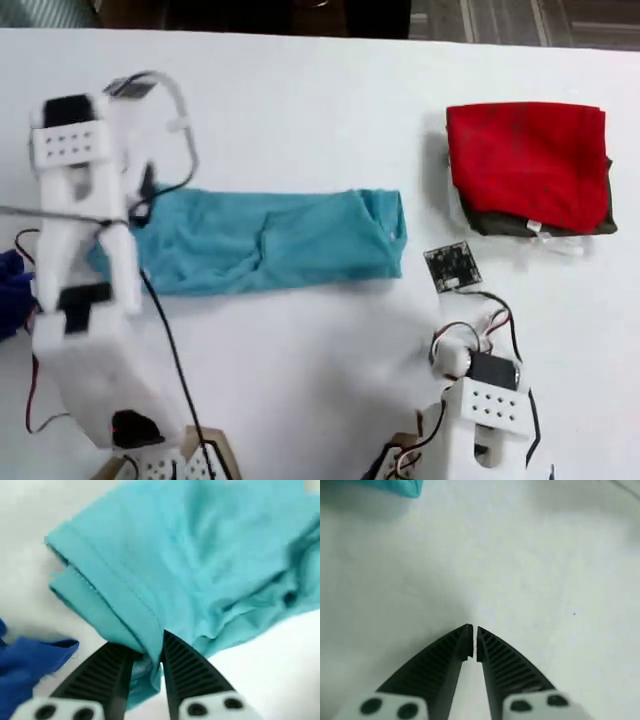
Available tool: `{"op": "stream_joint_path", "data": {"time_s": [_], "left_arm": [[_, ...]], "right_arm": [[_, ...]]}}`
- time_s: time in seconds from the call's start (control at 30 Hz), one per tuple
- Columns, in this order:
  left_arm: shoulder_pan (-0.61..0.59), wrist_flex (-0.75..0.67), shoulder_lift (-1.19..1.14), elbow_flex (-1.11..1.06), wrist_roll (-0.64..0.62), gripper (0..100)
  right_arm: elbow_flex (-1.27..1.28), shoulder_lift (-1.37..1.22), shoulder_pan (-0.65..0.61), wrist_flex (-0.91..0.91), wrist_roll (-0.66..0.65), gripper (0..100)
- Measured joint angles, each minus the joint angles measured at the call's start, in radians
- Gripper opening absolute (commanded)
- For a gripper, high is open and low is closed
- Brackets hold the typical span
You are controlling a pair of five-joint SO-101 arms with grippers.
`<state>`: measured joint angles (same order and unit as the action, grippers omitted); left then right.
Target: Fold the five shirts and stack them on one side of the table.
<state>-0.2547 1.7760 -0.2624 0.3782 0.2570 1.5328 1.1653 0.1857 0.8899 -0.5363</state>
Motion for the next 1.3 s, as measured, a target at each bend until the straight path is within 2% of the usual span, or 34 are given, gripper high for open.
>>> {"op": "stream_joint_path", "data": {"time_s": [0.23, 0.4, 0.57, 0.67, 0.9, 1.17, 1.3], "left_arm": [[0.262, 0.000, 0.238, 0.018, -0.006, 3], [0.442, -0.015, 0.255, 0.077, -0.008, 3], [0.608, -0.117, 0.206, 0.080, -0.008, 3], [0.647, -0.169, 0.104, 0.080, -0.008, 3], [0.657, -0.269, -0.118, 0.080, -0.008, 3], [0.675, -0.316, -0.146, 0.080, -0.008, 3], [0.724, -0.324, -0.150, 0.080, -0.008, 15]], "right_arm": [[0.000, 0.000, 0.003, -0.005, 0.002, 2.3], [0.000, 0.000, 0.003, -0.005, 0.002, 2.2], [0.000, 0.000, 0.003, -0.005, 0.002, 2.1], [0.000, 0.000, 0.032, -0.005, 0.000, 2.3], [0.000, 0.000, 0.100, -0.017, 0.091, 2.3], [0.000, 0.000, 0.101, -0.017, 0.095, 2.3], [0.000, 0.000, 0.101, -0.017, 0.095, 2.3]]}}
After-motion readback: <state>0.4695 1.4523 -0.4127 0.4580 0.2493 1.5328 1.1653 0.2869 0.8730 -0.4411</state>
